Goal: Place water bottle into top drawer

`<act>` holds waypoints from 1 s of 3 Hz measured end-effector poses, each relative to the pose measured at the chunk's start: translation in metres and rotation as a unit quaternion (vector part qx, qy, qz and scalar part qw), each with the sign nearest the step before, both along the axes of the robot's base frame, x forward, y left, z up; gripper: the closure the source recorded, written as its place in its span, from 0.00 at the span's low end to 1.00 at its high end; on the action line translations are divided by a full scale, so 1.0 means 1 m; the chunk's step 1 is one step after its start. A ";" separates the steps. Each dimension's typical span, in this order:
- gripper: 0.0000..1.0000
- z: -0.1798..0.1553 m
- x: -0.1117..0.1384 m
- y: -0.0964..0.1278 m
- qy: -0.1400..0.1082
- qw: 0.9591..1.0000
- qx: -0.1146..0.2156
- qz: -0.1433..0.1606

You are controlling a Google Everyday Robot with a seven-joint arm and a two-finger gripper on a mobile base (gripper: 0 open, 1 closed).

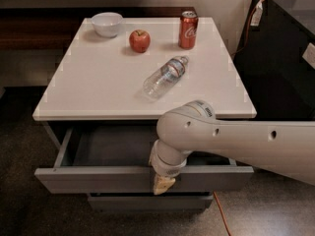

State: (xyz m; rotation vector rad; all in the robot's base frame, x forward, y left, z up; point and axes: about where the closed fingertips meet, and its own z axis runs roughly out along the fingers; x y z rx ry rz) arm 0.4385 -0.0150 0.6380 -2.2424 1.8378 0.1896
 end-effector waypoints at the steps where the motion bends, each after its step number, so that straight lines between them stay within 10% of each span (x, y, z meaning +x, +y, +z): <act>1: 0.00 0.008 -0.026 0.003 0.002 1.000 0.009 0.006; 3: 0.00 0.045 -0.152 0.017 0.015 0.998 0.062 0.021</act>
Offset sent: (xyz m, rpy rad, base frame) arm -0.1885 0.0204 0.0534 0.1374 0.0353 0.0701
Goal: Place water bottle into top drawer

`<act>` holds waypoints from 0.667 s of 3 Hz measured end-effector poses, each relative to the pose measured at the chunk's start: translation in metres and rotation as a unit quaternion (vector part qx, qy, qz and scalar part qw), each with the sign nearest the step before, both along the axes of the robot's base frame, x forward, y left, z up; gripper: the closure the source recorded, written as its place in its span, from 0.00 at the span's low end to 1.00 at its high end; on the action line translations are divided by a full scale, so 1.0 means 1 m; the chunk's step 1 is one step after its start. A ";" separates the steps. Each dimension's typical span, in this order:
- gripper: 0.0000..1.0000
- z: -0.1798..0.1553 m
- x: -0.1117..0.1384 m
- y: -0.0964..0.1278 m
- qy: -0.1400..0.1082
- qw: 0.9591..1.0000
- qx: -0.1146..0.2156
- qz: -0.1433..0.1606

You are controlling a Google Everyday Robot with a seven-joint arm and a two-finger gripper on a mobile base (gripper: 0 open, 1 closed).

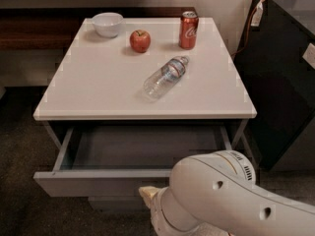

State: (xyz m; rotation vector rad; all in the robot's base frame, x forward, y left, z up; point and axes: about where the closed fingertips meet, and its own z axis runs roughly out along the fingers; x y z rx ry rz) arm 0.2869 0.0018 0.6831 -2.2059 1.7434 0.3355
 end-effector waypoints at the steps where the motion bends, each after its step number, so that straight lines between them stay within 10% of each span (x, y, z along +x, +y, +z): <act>1: 0.00 0.002 0.002 0.000 0.005 1.000 0.003 0.007; 2: 0.00 0.007 0.009 0.000 0.010 1.000 0.015 0.017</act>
Offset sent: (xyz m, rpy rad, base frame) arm 0.0186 -0.0009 0.0131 0.0622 0.0342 0.0565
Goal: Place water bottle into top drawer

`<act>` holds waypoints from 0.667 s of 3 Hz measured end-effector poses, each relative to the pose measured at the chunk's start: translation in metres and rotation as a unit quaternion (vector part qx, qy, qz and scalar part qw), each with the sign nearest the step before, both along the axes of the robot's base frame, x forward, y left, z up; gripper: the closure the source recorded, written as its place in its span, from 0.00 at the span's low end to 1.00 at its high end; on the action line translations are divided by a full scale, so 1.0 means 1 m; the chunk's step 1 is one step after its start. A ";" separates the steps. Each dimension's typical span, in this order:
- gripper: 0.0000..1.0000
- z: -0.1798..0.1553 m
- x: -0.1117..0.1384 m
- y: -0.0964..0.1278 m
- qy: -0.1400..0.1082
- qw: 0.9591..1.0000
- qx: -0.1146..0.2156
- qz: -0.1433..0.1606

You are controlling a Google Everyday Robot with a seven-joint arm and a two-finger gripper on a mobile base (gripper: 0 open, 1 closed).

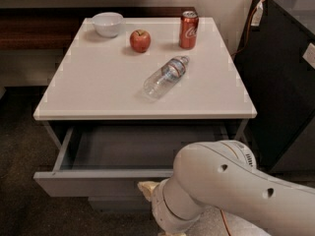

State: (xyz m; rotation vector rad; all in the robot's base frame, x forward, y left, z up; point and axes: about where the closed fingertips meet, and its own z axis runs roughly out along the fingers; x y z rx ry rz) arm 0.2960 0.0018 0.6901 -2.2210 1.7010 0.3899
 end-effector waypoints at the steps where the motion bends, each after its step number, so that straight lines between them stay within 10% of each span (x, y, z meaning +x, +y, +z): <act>1: 0.00 0.006 0.017 -0.003 0.000 1.000 0.013 0.001; 2: 0.00 0.007 0.036 -0.008 -0.003 1.000 0.020 -0.004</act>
Offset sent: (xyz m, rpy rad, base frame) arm 0.0640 -0.0168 0.0029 0.0611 -0.0044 -0.0289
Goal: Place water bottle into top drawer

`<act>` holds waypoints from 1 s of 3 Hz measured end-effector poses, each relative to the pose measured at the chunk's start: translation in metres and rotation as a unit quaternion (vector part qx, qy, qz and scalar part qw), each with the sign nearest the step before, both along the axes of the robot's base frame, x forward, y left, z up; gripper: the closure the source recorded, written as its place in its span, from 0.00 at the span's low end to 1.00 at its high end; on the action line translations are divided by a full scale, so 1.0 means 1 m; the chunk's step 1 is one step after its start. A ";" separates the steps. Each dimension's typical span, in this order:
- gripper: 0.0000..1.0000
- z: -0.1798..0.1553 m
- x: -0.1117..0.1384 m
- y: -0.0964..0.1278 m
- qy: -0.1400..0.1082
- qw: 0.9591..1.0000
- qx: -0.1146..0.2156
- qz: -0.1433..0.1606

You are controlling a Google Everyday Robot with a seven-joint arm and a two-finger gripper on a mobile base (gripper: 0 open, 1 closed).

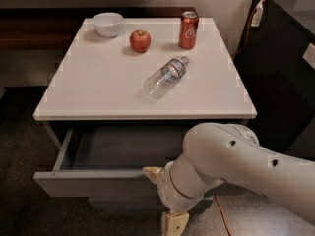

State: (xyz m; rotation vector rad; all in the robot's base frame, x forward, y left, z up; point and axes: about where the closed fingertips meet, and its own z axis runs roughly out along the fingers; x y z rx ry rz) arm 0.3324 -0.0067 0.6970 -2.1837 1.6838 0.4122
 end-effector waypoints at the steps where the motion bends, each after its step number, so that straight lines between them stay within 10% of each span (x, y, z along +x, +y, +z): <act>1: 0.00 -0.009 0.020 -0.007 0.005 1.000 -0.001 -0.010; 3: 0.00 -0.040 0.051 -0.023 0.035 0.999 -0.018 -0.031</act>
Offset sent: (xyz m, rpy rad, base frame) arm 0.0669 -0.0291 -0.0446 -0.0196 0.0713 -0.0874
